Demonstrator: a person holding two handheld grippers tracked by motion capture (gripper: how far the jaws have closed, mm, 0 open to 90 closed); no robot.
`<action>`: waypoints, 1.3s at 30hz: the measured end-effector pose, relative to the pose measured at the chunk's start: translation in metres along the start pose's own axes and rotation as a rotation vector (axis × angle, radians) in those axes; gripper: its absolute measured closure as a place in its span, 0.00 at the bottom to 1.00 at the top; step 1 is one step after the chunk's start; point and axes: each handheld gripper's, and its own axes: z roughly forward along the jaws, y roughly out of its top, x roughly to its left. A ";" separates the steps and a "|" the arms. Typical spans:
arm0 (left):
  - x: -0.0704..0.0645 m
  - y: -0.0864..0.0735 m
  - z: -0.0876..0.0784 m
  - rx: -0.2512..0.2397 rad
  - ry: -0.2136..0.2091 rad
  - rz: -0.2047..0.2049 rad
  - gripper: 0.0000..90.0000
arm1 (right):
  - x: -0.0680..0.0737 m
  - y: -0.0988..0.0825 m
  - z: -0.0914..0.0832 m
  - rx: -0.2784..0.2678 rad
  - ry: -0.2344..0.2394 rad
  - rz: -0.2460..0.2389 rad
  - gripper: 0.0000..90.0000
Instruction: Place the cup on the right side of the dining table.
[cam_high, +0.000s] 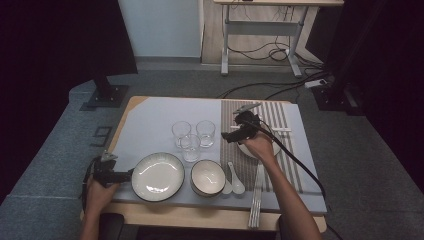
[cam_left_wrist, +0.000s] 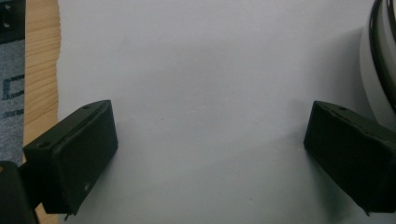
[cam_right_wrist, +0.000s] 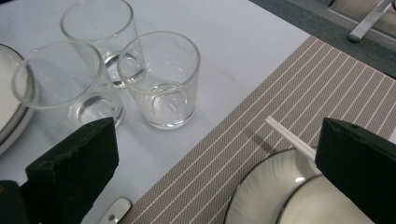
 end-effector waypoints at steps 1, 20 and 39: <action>0.000 0.000 0.000 0.000 0.000 0.000 0.03 | 0.001 0.002 0.003 -0.003 0.008 0.004 0.00; 0.000 0.000 0.000 0.001 0.000 -0.001 0.03 | 0.013 0.029 0.047 0.022 0.053 -0.006 0.00; 0.000 0.000 0.000 0.001 -0.001 -0.001 0.03 | 0.025 0.024 0.089 0.031 0.075 -0.010 0.00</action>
